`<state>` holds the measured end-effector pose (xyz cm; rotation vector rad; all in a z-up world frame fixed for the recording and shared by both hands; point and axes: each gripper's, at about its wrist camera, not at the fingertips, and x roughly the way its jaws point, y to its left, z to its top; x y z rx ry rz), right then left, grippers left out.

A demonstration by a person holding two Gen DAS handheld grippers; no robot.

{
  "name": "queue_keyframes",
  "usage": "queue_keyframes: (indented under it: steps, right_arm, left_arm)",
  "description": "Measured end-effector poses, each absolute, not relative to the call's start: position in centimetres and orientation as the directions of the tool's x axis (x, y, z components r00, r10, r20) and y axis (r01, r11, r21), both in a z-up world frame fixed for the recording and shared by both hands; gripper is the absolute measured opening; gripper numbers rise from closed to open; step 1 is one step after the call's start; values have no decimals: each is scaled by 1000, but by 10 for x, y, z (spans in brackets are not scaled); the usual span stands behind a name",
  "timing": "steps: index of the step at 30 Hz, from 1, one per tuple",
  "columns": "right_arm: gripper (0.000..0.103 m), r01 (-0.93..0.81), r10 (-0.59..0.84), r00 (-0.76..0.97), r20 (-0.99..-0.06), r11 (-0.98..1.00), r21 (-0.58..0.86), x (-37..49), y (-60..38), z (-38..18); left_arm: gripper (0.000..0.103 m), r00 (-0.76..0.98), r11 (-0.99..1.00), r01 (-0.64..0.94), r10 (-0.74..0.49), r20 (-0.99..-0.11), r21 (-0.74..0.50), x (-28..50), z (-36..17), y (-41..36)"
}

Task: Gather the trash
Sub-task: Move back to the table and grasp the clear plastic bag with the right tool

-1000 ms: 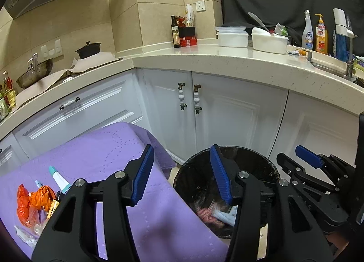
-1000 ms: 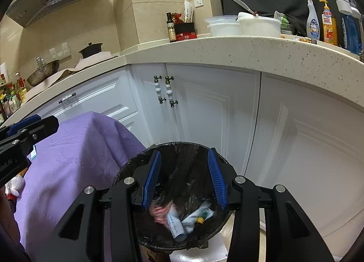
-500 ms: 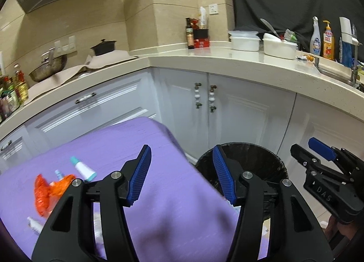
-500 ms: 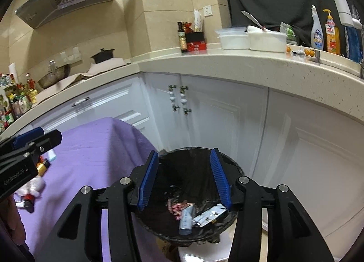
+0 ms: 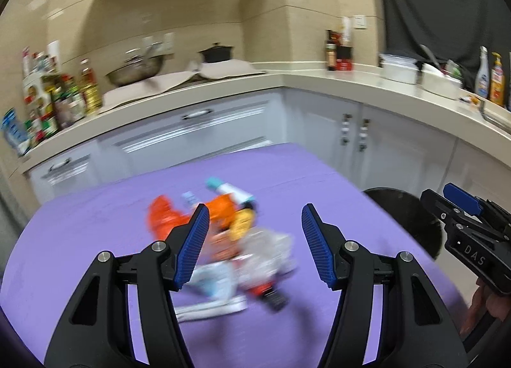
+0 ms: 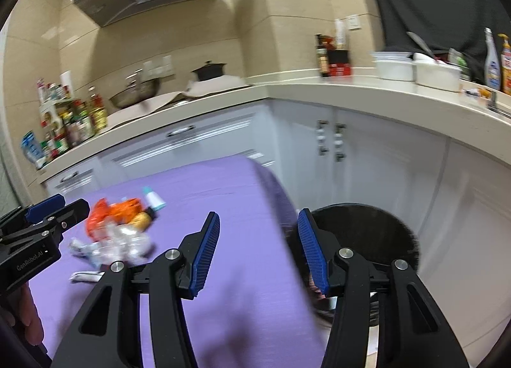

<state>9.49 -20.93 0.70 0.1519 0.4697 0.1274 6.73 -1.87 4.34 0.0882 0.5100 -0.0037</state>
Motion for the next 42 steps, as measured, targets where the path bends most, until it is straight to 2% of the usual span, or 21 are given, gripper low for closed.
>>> queue_keyframes:
  steps: [16,29,31,32,33,34,42]
  right_arm:
    - [53,-283,309,817,-486,950,128,102,-97,1]
    - [53,-305,304,763,-570,948,96,126,-63,-9]
    - [51,-311,306,746,-592,946,97,130,-60,-12]
    - [46,-315,308,738,-600,944,98,131,-59,-13]
    - [36,-323,315,725,-612,941,102,133,-58,-15]
    - [31,-329,322,715,-620,938,107,135,-57,-16]
    - [28,-313,314,732,-605,943,111,129,-68,-13]
  left_arm:
    - [59,855,982,-170,187,-483,79,36,39,89]
    - [60,833,979,-195,201,-515,67,40,24,121]
    - [60,831,979,-191,197,-521,66,42,23,123]
    - [61,830,980,-188,194,-524,65,43,22,123]
    - [62,828,981,-183,189,-528,65,44,21,124]
    - [68,827,981,-181,187,-531,65,45,21,124]
    - [68,828,989,-132,146,-541,65,43,15,114]
